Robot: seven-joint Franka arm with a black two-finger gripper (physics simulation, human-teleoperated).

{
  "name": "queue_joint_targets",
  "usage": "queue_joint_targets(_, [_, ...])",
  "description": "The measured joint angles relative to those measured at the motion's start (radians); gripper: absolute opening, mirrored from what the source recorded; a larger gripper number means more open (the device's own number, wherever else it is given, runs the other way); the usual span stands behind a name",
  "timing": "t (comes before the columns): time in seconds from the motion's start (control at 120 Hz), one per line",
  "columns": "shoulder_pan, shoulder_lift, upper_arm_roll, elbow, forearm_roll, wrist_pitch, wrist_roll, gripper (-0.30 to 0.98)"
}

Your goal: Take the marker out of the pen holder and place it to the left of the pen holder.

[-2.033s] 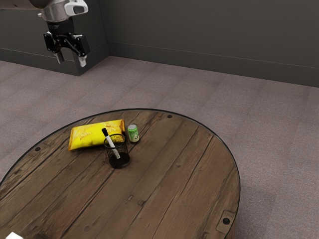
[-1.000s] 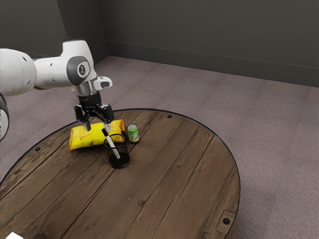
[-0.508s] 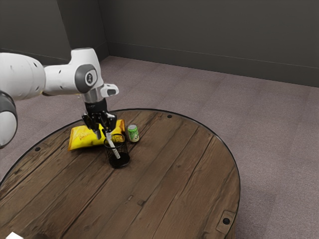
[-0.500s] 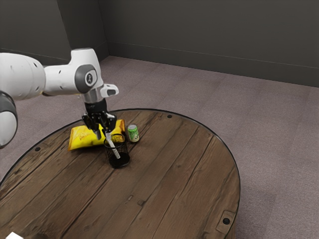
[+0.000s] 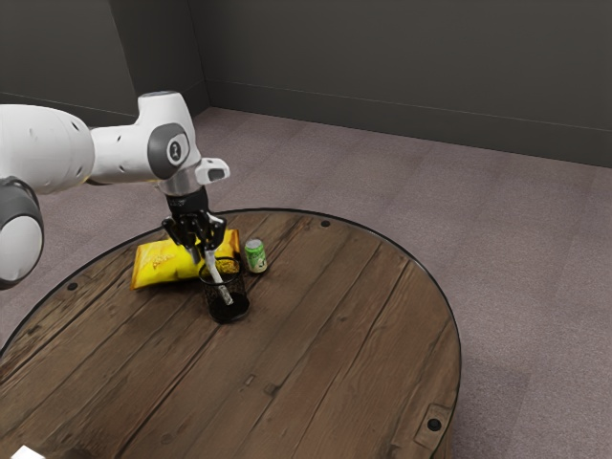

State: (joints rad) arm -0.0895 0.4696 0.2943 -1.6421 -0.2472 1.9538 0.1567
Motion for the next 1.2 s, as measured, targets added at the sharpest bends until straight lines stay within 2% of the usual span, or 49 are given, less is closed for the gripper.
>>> queue_joint_targets(0.333, [-0.006, -0.025, -0.003, 0.000, -0.026, 0.001, -0.001, -0.02])
queue_joint_targets(0.4, [-0.012, -0.072, -0.003, -0.002, -0.026, -0.003, -0.003, -0.04])
queue_joint_targets(0.5, [-0.023, -0.209, 0.000, -0.006, -0.015, -0.035, -0.009, -0.06])
queue_joint_targets(0.55, [-0.023, -0.283, 0.002, -0.005, 0.018, -0.068, -0.016, -0.06])
queue_joint_targets(0.6, [-0.021, -0.323, 0.001, -0.002, 0.079, -0.118, -0.033, -0.07])
queue_joint_targets(0.708, [-0.026, -0.330, -0.001, -0.013, 0.241, -0.251, -0.081, -0.07])
queue_joint_targets(0.817, [-0.016, -0.346, 0.003, -0.108, 0.333, -0.348, -0.120, -0.08])
queue_joint_targets(0.992, [-0.014, -0.310, 0.024, -0.211, 0.413, -0.405, -0.169, -0.08])
queue_joint_targets(1.2, [-0.012, -0.107, 0.037, -0.202, 0.443, -0.415, -0.207, -0.09])
